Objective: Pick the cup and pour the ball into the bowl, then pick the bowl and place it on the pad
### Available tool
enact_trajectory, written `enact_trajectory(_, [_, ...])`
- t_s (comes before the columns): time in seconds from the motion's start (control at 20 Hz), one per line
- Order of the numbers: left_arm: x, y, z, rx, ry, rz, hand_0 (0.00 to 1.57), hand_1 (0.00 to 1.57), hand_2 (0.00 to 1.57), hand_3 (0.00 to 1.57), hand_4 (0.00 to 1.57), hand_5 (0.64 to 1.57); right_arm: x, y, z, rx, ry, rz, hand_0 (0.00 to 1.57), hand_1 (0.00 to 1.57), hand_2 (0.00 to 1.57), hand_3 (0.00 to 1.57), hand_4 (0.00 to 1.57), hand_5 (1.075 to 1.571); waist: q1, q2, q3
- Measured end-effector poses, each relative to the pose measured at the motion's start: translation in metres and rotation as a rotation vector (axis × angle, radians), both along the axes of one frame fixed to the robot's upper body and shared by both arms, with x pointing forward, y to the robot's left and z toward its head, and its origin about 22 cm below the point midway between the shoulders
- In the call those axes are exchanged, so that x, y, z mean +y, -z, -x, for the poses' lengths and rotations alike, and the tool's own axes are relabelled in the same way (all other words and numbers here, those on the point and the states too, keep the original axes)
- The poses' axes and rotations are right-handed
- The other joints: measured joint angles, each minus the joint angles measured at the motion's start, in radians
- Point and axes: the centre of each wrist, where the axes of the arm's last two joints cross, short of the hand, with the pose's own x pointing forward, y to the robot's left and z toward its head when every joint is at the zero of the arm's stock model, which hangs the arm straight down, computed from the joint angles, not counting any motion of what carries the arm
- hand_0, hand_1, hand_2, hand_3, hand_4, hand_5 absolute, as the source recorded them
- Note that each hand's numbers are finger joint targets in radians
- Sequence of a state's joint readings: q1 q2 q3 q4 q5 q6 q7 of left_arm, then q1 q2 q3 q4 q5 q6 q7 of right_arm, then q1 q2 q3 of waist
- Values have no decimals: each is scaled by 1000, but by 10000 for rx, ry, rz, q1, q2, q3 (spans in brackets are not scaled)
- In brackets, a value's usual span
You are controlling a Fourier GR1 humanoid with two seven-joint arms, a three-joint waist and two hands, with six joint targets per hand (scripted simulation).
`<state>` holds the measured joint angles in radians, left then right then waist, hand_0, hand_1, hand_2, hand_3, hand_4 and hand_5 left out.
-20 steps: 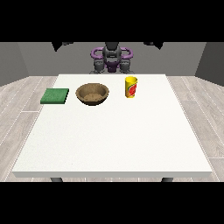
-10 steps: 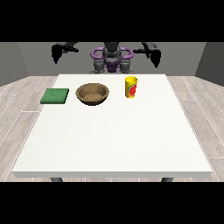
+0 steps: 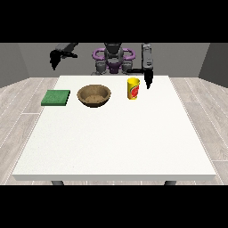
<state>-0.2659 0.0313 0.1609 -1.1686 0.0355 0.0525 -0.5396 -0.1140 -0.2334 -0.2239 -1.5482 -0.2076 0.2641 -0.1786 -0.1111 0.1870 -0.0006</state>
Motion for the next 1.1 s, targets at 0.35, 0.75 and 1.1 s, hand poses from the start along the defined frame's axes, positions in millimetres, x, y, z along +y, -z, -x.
enact_trajectory(0.35, [-3, 26, -16, -139, -319, -191, 0, 0, 0, 0, 0, 1520, -7, 3, -6, -248, -212, -76, 0, 0, 0, 0, 0, 1571, -198, 487, 0])
enact_trajectory(0.75, [-4, 44, -28, -199, -489, -262, 0, 0, 0, 0, 0, 1526, -9, 11, -10, -468, -336, -29, 0, 0, 0, 0, 0, 1571, -295, 770, 1])
enact_trajectory(1.1, [-10, 51, -29, -534, -1066, -1768, 1299, 1299, 1571, 1571, 1428, 1255, -16, 2, -19, -570, -366, 119, 0, 0, 0, 0, 0, 1570, -490, 855, 117])
